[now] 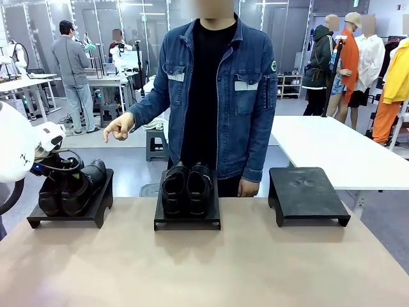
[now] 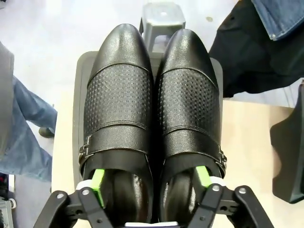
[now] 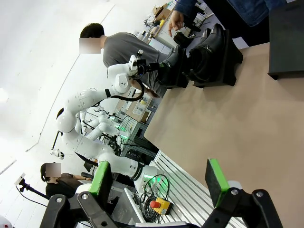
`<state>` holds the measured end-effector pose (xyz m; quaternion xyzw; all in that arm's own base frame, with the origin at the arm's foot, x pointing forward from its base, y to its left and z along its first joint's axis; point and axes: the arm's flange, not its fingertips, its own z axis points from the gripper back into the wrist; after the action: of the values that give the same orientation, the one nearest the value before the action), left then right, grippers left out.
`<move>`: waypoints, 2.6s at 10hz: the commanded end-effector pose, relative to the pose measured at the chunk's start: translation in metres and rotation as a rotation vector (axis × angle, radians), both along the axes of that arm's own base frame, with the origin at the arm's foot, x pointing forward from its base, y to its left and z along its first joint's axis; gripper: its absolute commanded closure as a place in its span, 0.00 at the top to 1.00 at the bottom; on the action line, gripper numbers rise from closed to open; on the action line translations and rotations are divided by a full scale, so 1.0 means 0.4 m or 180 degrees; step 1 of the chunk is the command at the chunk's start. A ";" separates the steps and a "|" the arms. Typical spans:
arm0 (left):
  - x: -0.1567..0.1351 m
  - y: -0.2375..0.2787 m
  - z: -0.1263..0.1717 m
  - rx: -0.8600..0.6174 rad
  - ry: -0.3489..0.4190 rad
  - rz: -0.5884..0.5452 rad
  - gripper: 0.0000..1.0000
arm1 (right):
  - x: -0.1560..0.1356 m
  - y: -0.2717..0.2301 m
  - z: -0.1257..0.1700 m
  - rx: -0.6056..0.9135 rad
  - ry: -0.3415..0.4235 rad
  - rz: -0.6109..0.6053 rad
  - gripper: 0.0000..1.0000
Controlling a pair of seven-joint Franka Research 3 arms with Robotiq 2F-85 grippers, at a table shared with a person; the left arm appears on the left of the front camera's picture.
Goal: Place the shoes on the stand as instructed by the person.
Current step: Pick up another pair of Shoes and place it on the Shoes Stand indicated by the person.
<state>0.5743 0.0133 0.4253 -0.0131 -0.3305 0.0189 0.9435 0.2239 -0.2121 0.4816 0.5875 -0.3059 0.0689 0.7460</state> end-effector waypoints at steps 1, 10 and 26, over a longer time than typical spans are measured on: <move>-0.024 0.008 0.009 0.0083 -0.0076 -0.0030 0.99 | -0.004 -0.005 0.001 -0.0009 -0.0068 0.0015 1.00; -0.004 0.002 0.004 0.0022 -0.0005 -0.0011 0.99 | -0.004 -0.005 0.001 -0.0009 -0.0068 0.0015 1.00; -0.569 0.413 0.145 -0.2527 0.0592 -0.1948 0.99 | -0.004 -0.005 0.001 -0.0009 -0.0068 0.0015 1.00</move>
<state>0.3476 0.1633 0.4943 -0.4128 -0.2223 -0.1351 0.8729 0.2243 -0.2121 0.4810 0.5879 -0.3050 0.0684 0.7461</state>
